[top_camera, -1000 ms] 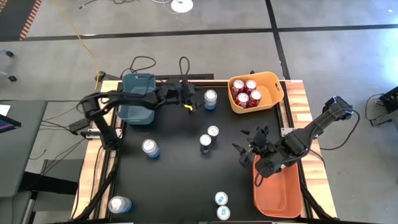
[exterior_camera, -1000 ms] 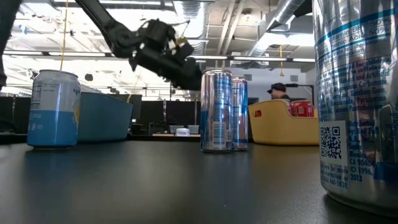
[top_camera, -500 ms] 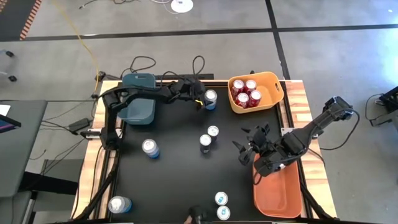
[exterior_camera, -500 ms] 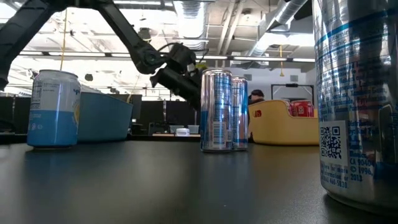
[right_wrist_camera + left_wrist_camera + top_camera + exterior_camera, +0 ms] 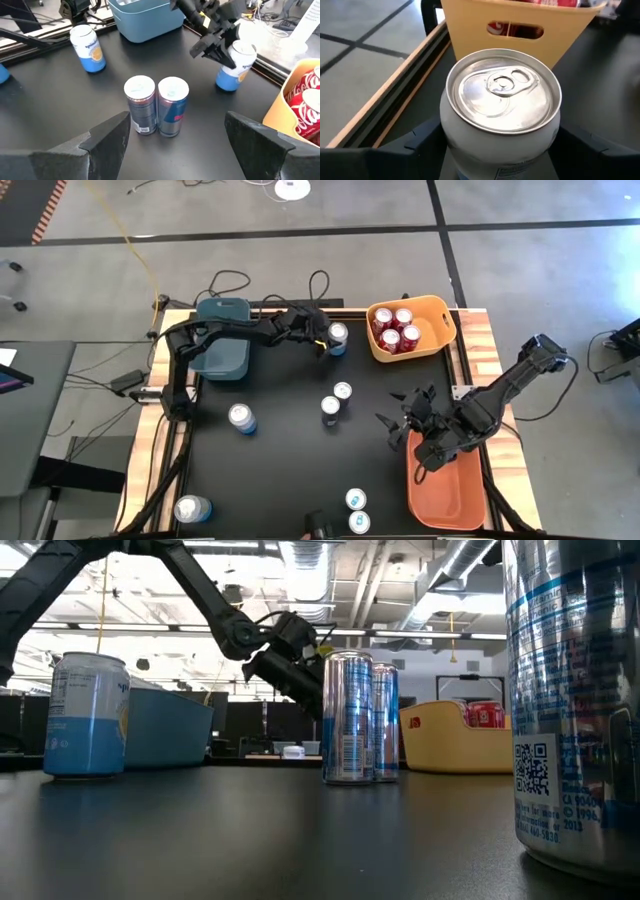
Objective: Sort soda cans
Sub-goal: Put the top white soda can into the orange bin
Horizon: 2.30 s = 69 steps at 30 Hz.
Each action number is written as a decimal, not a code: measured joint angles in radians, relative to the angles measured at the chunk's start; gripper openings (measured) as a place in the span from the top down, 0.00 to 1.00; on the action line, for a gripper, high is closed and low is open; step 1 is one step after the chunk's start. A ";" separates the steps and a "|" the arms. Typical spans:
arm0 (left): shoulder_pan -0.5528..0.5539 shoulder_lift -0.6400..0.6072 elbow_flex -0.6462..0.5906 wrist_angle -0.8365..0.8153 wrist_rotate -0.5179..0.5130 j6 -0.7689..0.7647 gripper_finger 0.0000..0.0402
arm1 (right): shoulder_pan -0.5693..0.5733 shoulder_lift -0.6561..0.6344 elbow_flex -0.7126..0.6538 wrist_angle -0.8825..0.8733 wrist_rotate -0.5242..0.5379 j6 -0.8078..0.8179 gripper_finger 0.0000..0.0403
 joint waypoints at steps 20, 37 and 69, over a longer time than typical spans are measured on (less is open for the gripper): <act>-0.280 -0.469 0.000 -0.220 0.010 0.116 0.31 | -0.047 0.000 -0.169 0.140 0.087 0.007 0.15; -0.568 -0.497 0.000 -0.243 -0.075 0.024 0.31 | -0.029 -0.001 -0.166 0.657 0.003 -0.569 0.15; -0.647 -0.197 0.223 -0.307 -0.117 0.220 0.31 | -0.101 -0.022 0.021 0.337 -0.332 -0.640 0.15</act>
